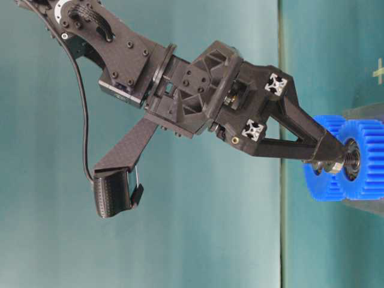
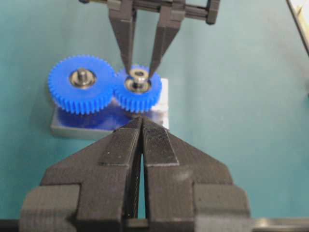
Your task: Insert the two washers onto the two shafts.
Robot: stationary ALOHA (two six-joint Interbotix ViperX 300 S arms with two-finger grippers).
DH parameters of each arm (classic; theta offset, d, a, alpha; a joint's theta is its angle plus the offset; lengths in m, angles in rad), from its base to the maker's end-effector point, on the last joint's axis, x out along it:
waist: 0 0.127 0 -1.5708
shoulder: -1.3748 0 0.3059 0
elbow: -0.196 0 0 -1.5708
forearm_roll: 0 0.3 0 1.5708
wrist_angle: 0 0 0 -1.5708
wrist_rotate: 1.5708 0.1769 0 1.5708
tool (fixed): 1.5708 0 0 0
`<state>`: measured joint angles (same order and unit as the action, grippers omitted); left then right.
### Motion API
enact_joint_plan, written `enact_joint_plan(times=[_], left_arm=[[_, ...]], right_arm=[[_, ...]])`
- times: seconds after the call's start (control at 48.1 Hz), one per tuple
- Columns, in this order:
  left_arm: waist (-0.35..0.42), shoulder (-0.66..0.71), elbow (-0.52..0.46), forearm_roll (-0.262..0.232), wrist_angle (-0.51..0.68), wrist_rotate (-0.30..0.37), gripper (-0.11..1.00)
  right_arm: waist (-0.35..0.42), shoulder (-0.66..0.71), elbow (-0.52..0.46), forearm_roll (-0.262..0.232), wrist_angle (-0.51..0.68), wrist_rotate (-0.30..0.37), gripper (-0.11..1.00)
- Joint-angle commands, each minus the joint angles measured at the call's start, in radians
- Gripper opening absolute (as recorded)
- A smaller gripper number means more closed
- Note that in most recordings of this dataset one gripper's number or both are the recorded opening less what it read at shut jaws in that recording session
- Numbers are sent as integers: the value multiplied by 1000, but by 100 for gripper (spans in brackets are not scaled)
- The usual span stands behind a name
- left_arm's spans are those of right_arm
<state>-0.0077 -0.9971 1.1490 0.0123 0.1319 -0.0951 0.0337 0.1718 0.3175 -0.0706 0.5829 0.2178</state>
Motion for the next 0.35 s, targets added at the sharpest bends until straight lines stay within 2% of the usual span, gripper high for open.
enact_joint_plan(times=[0.0, 0.104, 0.229, 0.27, 0.333], left_arm=[[2, 5, -18, 2, -9, -2, 1], [0, 5, -18, 2, -9, -2, 1], [2, 5, -21, 2, -9, -2, 1], [2, 5, -21, 2, -8, -2, 1], [2, 5, -21, 2, -8, -2, 1]], right_arm=[[-2, -17, -28, 0, -6, -8, 32], [-3, -17, -28, -2, -2, -5, 34], [-3, -15, -28, 0, -2, -5, 56], [-5, -15, -28, -2, -2, -6, 60], [-5, -15, -28, -2, -2, -5, 61]])
